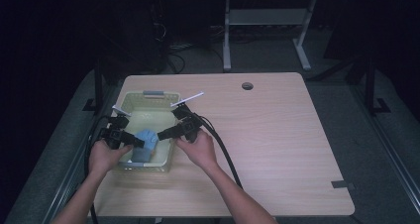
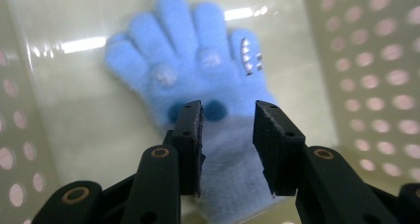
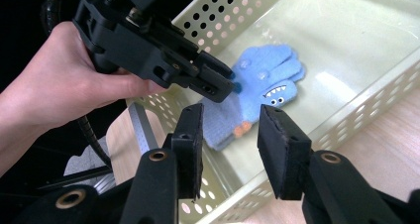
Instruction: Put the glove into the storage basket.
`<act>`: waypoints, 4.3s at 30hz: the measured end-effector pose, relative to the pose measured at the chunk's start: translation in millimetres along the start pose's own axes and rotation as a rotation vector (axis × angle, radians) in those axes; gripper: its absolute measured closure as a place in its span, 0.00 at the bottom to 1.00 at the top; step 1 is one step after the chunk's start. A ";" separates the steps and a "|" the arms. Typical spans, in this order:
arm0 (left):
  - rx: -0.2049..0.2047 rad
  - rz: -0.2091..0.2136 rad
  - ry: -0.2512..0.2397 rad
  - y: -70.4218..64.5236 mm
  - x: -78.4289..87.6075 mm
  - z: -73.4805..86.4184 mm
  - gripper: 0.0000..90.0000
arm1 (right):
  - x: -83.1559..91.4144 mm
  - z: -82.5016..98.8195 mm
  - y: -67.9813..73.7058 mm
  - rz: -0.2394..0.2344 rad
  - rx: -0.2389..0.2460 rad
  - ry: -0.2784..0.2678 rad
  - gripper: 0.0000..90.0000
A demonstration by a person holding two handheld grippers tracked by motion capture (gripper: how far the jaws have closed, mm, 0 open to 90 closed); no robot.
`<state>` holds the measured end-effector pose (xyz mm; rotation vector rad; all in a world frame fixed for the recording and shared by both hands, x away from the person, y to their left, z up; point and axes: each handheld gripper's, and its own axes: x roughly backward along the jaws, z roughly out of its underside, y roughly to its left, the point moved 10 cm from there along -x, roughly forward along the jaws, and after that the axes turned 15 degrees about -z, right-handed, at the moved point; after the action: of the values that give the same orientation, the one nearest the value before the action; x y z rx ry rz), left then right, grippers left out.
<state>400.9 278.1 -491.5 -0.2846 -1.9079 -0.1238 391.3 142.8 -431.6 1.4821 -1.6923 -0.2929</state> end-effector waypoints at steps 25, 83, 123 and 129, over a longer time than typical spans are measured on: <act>0.035 0.067 -0.166 -9.1 30.1 -20.5 0.61 | 30.2 1.9 -4.3 0.009 -0.017 -0.037 0.59; -0.034 0.193 -0.342 -105.0 60.3 -62.1 0.41 | 136.2 24.4 -31.9 0.056 -0.012 -0.127 0.45; -0.166 0.263 -0.381 -190.0 56.4 -48.7 0.36 | 203.9 76.6 -54.9 0.132 -0.071 -0.195 0.37; -0.189 0.256 -0.383 -199.1 51.0 -43.8 0.35 | 208.8 84.0 -60.0 0.140 -0.086 -0.198 0.35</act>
<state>373.2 83.2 -418.1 -0.7199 -2.2210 -0.0808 385.9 -90.1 -432.3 1.2988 -1.9058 -0.4424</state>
